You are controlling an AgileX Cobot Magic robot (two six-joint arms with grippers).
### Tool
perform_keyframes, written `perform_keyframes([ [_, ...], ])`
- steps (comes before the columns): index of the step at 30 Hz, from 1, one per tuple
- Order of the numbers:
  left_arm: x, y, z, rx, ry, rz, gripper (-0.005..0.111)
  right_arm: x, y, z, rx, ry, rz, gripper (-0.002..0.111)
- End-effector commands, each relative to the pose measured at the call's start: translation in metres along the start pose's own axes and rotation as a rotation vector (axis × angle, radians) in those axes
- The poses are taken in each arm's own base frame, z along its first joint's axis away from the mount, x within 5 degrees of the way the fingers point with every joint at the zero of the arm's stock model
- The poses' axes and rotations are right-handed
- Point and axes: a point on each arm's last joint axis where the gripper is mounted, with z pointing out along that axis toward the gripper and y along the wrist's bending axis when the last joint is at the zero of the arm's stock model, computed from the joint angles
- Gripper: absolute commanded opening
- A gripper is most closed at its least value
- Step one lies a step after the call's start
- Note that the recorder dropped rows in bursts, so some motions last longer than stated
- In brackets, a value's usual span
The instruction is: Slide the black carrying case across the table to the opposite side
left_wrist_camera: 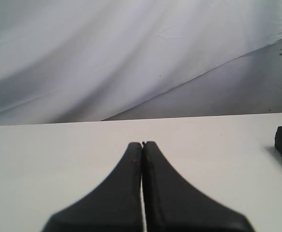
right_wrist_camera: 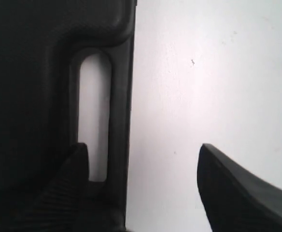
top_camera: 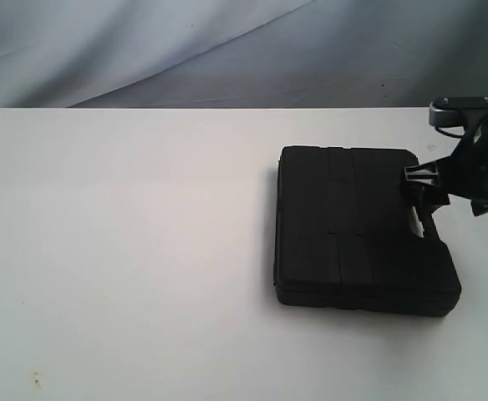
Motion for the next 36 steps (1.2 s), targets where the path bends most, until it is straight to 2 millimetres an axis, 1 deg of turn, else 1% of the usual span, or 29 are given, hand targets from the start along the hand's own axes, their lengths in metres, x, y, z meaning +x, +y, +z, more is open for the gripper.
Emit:
perform_keyframes([
  [1,0.001,0.0,0.0,-0.003,0.002,-0.001,0.0,0.003,-0.002,-0.032,-0.004,-0.034,0.005,0.06],
  [4,0.001,0.0,0.0,-0.003,0.002,-0.001,0.0,0.007,-0.005,-0.055,-0.005,-0.064,0.01,0.06],
  [9,0.001,0.0,0.0,-0.003,0.002,-0.001,0.0,0.017,-0.008,-0.099,-0.03,-0.132,0.016,0.058],
  [12,0.001,0.0,0.0,-0.003,0.002,-0.001,0.0,0.026,-0.008,-0.129,-0.079,-0.194,0.013,0.053],
  [16,0.001,0.0,0.0,-0.003,0.002,-0.001,0.0,0.039,-0.007,-0.163,-0.141,-0.267,0.005,0.041],
  [19,0.001,0.0,0.0,-0.003,0.002,-0.001,0.0,0.052,-0.007,-0.183,-0.177,-0.296,-0.013,0.036],
  [21,0.001,0.0,0.0,-0.003,0.002,-0.001,0.0,0.061,-0.008,-0.197,-0.194,-0.319,-0.025,0.035],
  [26,0.001,0.0,0.0,-0.003,0.002,-0.001,0.0,0.083,-0.011,-0.226,-0.219,-0.388,-0.042,0.032],
  [31,0.001,0.0,0.0,-0.003,0.002,-0.001,0.0,0.109,-0.015,-0.256,-0.25,-0.495,-0.062,0.028],
  [34,0.001,0.0,0.0,-0.003,0.002,-0.001,0.0,0.126,-0.017,-0.261,-0.254,-0.536,-0.061,0.025],
  [36,0.001,0.0,0.0,-0.003,0.002,-0.001,0.0,0.136,-0.019,-0.26,-0.256,-0.562,-0.058,0.024],
])
